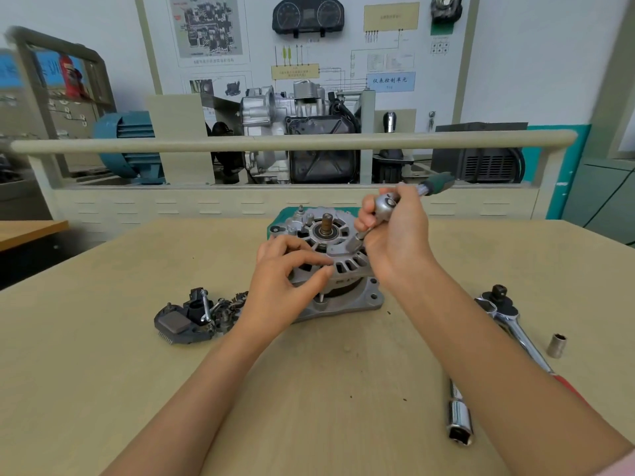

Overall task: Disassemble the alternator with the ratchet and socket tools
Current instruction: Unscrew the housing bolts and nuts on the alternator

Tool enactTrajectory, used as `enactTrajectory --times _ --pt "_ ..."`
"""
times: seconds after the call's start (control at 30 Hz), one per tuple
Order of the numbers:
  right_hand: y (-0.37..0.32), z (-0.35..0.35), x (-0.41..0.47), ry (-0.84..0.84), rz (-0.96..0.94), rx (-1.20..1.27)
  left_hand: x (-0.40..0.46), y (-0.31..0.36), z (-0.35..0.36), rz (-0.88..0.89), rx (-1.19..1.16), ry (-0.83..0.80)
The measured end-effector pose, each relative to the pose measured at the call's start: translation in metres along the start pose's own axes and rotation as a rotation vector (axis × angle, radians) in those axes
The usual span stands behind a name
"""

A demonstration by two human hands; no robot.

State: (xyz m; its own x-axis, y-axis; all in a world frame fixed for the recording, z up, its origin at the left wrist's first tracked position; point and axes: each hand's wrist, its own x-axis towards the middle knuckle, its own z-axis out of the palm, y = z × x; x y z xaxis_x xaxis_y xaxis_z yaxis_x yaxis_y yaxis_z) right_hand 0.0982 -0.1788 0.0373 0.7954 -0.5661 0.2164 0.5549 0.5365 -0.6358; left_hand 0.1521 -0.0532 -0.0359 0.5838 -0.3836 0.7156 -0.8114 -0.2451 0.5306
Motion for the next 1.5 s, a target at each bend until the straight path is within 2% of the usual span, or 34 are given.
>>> enactTrajectory --times 0.13,0.27,0.37,0.63,0.83,0.97,1.03,1.13,1.2,1.23,1.3,1.37,1.43,1.5 --pt "-0.004 -0.021 0.002 0.008 -0.048 -0.04 0.002 0.002 0.0 -0.039 -0.04 0.02" --pt "-0.008 -0.042 -0.002 -0.079 0.073 0.089 0.003 0.004 0.001 -0.08 -0.06 0.026" --pt "-0.005 -0.047 -0.005 -0.098 0.139 0.063 0.004 0.005 0.003 -0.099 -0.07 0.076" --pt "0.01 -0.05 -0.012 -0.095 0.219 -0.065 0.005 0.014 0.006 0.002 -0.001 0.243" --pt "0.016 -0.058 -0.01 -0.062 0.251 -0.098 0.01 0.016 -0.003 0.011 -0.185 0.207" --pt "0.018 -0.058 -0.009 -0.049 0.216 -0.255 0.009 0.02 -0.002 0.056 -0.152 0.197" --pt "0.02 -0.057 -0.01 -0.035 0.192 -0.32 0.014 0.026 -0.007 -0.011 -0.215 0.255" --pt "0.021 -0.058 -0.009 -0.026 0.183 -0.324 0.034 0.026 -0.032 -0.193 -0.421 0.459" --pt "0.02 -0.058 -0.01 -0.021 0.189 -0.316 0.043 0.014 -0.053 -0.364 -0.48 0.453" --pt "0.02 -0.058 -0.01 -0.017 0.192 -0.313 0.043 0.004 -0.06 -0.453 -0.461 0.391" --pt "0.02 -0.057 -0.01 -0.007 0.193 -0.314 0.037 -0.02 -0.072 -0.572 -0.26 0.241" --pt "0.02 -0.056 -0.01 0.0 0.194 -0.319 0.029 -0.037 -0.079 -0.61 -0.046 0.161" --pt "0.02 -0.056 -0.01 0.005 0.194 -0.321 0.024 -0.05 -0.082 -0.632 0.066 0.107" --pt "0.02 -0.056 -0.011 0.012 0.196 -0.33 0.02 -0.059 -0.082 -0.603 0.319 0.013"
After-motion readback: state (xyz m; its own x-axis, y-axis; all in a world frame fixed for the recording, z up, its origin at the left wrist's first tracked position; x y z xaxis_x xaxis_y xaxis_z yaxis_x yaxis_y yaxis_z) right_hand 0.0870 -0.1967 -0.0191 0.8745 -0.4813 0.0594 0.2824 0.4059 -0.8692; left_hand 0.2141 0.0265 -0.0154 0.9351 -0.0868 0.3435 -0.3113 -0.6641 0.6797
